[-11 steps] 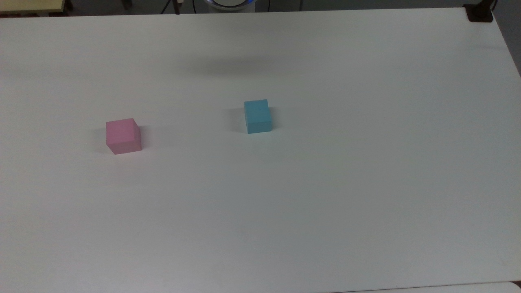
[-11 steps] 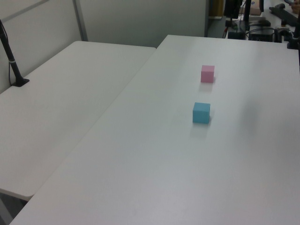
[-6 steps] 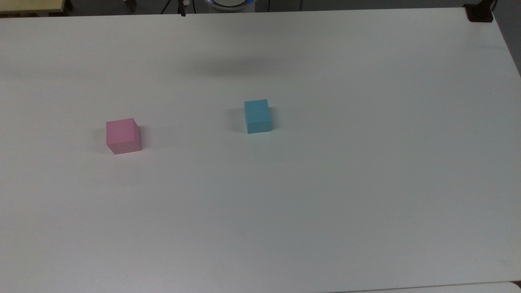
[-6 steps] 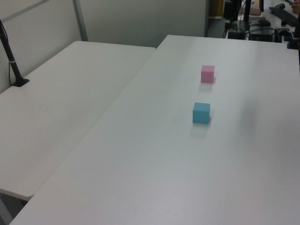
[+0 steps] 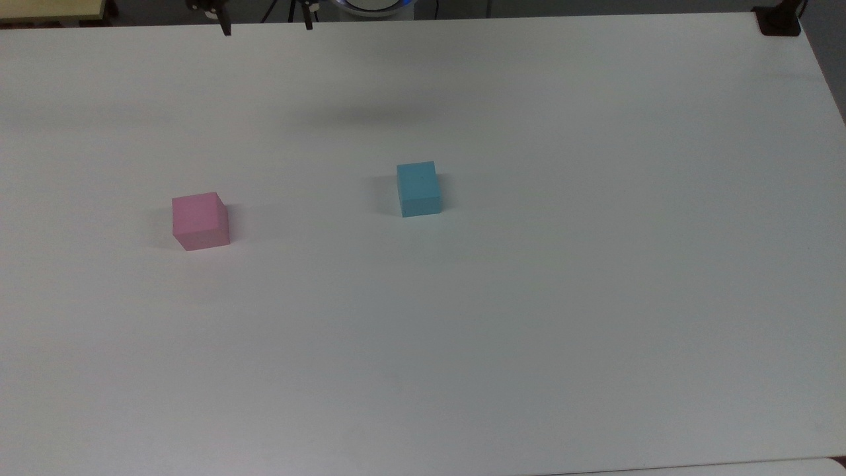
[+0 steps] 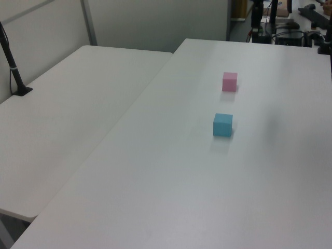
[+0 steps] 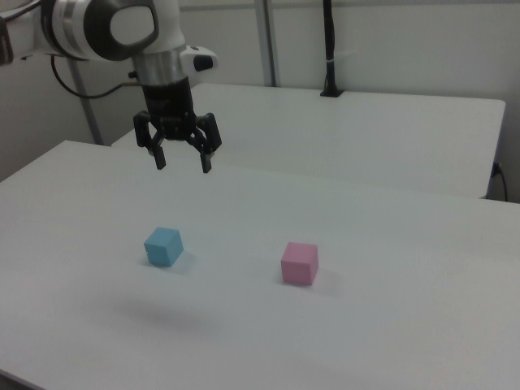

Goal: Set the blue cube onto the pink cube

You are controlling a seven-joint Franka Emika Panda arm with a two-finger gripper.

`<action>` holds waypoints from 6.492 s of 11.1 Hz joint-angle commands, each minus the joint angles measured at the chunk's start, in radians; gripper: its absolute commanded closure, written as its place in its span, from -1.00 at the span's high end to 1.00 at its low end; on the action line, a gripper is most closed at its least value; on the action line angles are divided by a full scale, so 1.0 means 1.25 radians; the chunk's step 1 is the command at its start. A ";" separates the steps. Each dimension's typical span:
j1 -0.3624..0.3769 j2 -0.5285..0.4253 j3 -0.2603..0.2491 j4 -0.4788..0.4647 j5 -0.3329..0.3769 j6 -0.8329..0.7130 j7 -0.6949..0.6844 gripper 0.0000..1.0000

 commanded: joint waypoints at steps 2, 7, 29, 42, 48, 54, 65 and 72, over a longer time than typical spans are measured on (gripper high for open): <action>0.005 0.043 0.045 -0.067 -0.017 0.008 -0.043 1.00; 0.014 0.117 0.118 -0.190 -0.018 0.186 0.148 1.00; 0.046 0.275 0.207 -0.102 -0.085 0.334 0.470 -0.11; -0.219 0.264 0.148 0.030 -0.128 0.287 0.000 -0.06; -0.221 0.303 0.114 0.024 -0.159 0.329 -0.013 -0.06; -0.231 0.322 0.112 0.025 -0.150 0.358 0.015 0.76; -0.193 0.049 0.110 0.026 -0.048 0.063 0.195 1.00; -0.009 -0.029 -0.042 0.027 0.022 -0.008 0.198 1.00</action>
